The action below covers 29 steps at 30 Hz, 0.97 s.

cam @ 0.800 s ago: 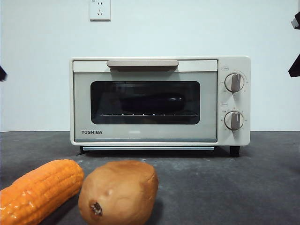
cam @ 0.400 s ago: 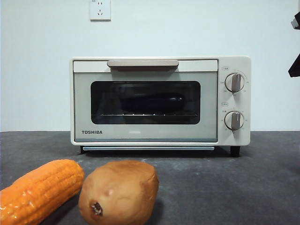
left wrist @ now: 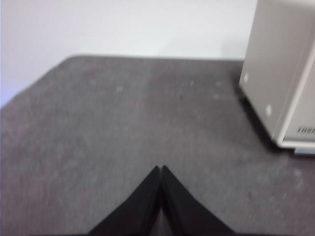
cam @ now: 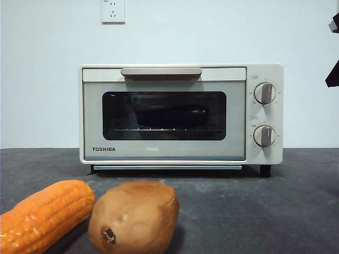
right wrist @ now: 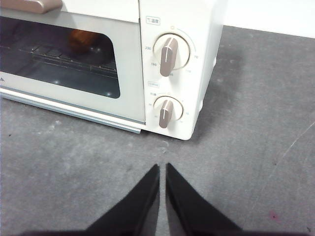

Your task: Take the eggplant from the table,put the eggplant in the oven

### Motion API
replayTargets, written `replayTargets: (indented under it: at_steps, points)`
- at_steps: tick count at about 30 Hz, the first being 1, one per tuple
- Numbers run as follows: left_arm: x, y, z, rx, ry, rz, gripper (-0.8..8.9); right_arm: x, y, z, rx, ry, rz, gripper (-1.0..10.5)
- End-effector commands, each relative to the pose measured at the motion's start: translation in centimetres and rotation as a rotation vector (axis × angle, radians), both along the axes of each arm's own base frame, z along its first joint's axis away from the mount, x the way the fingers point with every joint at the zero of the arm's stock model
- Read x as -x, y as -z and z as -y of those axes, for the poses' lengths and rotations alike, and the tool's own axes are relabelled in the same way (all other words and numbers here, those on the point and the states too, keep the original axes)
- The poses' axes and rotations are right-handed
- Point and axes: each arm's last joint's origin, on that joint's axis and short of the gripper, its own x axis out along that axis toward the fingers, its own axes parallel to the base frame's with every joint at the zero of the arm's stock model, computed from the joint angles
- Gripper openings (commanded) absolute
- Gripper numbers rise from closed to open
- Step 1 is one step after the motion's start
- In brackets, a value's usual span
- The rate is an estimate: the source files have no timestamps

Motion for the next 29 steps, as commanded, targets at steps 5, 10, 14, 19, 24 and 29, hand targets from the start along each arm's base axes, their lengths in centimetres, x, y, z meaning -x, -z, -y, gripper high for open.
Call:
replayTargets:
  at_steps: [5, 10, 14, 19, 24, 29]
  points:
    - [-0.2, 1.6, -0.1, -0.011, -0.004, -0.042, 0.04, 0.0, -0.3, -0.1, -0.022, 0.001, 0.009, 0.0]
    - [-0.2, 1.6, -0.1, -0.011, -0.004, -0.040, 0.04, 0.0, -0.3, -0.1, -0.022, 0.001, 0.009, 0.0]
    - [-0.2, 1.6, -0.1, -0.011, -0.004, -0.040, 0.04, 0.0, -0.3, -0.1, -0.022, 0.001, 0.009, 0.0]
    - [-0.2, 1.6, -0.1, -0.011, -0.004, -0.040, 0.04, 0.0, -0.3, -0.1, -0.022, 0.001, 0.009, 0.0]
    - [-0.2, 1.6, -0.1, -0.011, -0.004, -0.040, 0.04, 0.0, -0.5, 0.0, -0.006, 0.029, 0.035, 0.0]
    - [-0.2, 1.6, -0.1, -0.011, -0.004, -0.040, 0.04, 1.4, -2.0, 1.6, 0.009, 0.147, 0.187, 0.0]
